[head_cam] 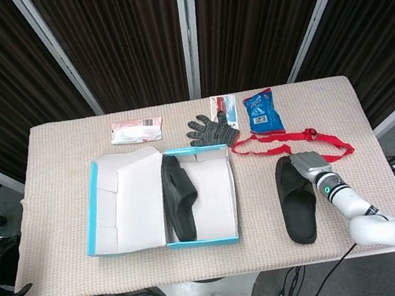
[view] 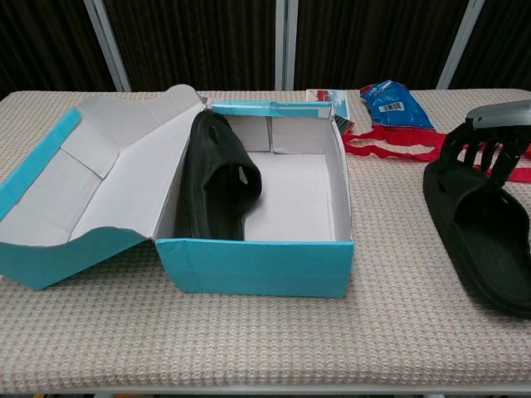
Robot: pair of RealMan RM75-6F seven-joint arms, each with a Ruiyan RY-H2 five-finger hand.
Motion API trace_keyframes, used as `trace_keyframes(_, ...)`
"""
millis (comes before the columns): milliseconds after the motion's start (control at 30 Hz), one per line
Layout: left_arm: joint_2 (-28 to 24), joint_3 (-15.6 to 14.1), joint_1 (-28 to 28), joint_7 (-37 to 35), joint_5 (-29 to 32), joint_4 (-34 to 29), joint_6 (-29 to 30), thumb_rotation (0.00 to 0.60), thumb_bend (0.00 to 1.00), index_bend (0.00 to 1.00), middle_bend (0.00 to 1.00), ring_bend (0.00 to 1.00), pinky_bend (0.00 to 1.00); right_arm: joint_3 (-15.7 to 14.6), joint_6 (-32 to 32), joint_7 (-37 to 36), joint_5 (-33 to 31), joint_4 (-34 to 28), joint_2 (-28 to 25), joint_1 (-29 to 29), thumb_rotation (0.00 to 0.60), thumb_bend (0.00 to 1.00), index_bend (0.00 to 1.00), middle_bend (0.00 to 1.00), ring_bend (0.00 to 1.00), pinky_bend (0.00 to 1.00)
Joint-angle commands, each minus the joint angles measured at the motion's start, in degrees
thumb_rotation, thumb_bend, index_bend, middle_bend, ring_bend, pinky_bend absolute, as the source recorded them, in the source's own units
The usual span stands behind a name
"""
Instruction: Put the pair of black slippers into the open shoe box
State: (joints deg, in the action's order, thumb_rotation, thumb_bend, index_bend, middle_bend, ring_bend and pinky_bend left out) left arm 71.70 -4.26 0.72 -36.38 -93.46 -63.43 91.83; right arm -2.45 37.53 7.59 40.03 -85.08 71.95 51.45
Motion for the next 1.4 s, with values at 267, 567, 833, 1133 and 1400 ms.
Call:
trace_keyframes(267,-0.43,-0.08,-0.11,0.39,-0.22,-0.89,0.06,0.600,0.10,0.17,0.13,0.03,0.10,2.45,2.99,-2.66,4.76,-2.69,-2.94,-3.58,0.600,0.16,0.49,0.51,0.41,0.42)
trace_keyframes(567,-1.12,0.07,-0.26,1.62,-0.47,-2.48,0.48,0.600,0.10,0.17,0.13,0.03,0.10,7.04,7.34,-10.80,13.58,-9.35,-10.46,-8.62,0.600,0.17,0.51,0.51,0.42,0.42)
trace_keyframes(833,-1.80,0.36,-0.18,2.69,-0.41,-4.05,1.11,0.600,0.10,0.17,0.13,0.03,0.10,14.74,13.48,-23.48,22.21,-14.31,-13.46,-11.81,0.600,0.17,0.51,0.51,0.42,0.43)
trace_keyframes(1133,-2.51,0.68,0.26,2.88,0.33,-4.69,1.43,0.600,0.10,0.17,0.13,0.03,0.10,19.91,16.18,-34.37,28.93,-12.09,-5.52,-10.37,0.600,0.17,0.51,0.51,0.42,0.43)
trace_keyframes(1400,-2.65,1.20,0.28,2.76,1.18,-4.61,1.02,0.600,0.10,0.17,0.13,0.03,0.10,20.91,14.23,-44.70,33.43,-4.78,4.51,-6.89,0.600,0.14,0.51,0.51,0.42,0.43)
